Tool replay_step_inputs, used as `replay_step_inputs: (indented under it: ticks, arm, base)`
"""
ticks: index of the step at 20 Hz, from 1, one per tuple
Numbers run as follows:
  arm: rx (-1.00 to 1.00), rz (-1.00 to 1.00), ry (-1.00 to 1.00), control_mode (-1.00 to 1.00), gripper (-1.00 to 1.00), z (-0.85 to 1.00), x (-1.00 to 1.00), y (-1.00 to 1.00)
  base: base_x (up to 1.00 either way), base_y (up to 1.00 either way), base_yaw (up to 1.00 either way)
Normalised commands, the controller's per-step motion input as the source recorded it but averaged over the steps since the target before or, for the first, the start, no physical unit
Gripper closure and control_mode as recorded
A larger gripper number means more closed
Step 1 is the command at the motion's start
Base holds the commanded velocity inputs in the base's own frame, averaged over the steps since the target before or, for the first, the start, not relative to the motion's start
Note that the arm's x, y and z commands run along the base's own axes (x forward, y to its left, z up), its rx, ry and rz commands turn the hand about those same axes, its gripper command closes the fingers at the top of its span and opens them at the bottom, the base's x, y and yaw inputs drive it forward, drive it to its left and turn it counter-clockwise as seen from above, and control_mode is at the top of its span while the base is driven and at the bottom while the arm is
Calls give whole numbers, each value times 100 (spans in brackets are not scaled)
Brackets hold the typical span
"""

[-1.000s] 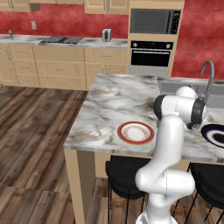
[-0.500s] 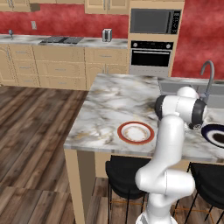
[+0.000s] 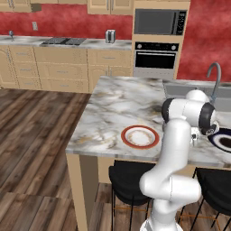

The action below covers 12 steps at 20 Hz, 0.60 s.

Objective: Retrieve the wine glasses from the counter and place one next to each plate.

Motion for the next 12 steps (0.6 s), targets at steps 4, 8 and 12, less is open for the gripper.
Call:
replay_step_inputs:
  ticks: [4, 8, 12]
  arm:
    - [0, -7, -3, -100, -100, 66, -68, -18]
    - [0, -12, -9, -100, -100, 99, -69, -1]
    - [-2, -19, -10, -100, -100, 99, -60, 0]
  base:
    - [0, 0, 0]
    - [0, 0, 0]
    - [0, 0, 0]
